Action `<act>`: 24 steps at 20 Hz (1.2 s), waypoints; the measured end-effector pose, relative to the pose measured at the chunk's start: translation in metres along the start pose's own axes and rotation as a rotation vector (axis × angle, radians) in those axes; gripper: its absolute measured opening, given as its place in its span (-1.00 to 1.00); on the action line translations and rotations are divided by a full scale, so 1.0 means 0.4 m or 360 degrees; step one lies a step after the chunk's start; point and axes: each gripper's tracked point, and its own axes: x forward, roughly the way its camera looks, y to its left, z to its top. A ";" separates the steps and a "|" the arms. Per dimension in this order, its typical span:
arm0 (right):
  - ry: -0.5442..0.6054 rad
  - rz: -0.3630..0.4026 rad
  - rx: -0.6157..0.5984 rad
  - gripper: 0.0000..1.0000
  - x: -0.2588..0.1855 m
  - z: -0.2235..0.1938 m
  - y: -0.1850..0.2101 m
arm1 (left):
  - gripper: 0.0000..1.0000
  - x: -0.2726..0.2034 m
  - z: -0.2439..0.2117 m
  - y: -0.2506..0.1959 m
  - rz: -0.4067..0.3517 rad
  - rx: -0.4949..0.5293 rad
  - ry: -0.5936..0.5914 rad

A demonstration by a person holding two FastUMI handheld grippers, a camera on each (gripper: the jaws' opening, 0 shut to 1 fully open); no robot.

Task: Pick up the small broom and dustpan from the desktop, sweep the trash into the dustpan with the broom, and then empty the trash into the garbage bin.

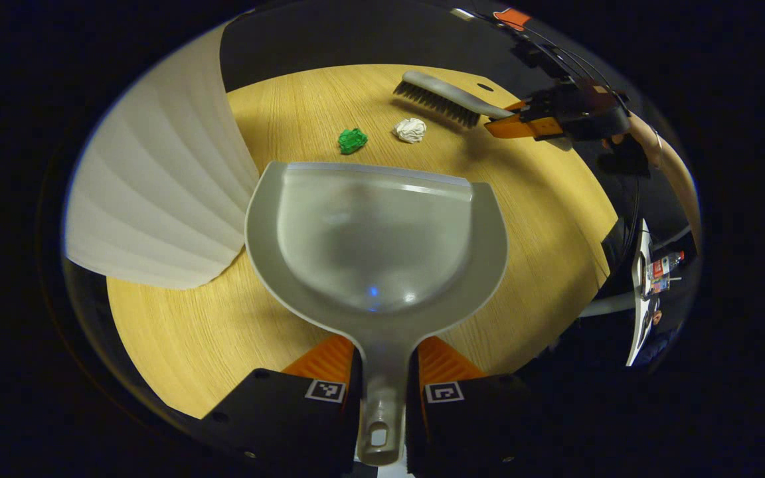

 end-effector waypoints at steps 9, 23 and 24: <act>0.0056 0.0511 -0.0387 -0.72 -0.039 0.051 0.235 | -0.41 0.012 0.009 0.011 -0.0014 -0.0002 0.0031; 0.0083 0.0367 -0.0001 -0.72 -0.151 -0.032 0.105 | -0.41 -0.038 0.026 0.024 -0.0082 0.0075 0.0002; 0.0127 0.0323 0.0077 -0.72 -0.154 -0.071 0.076 | -0.41 -0.048 0.029 0.024 -0.0098 0.0076 -0.0012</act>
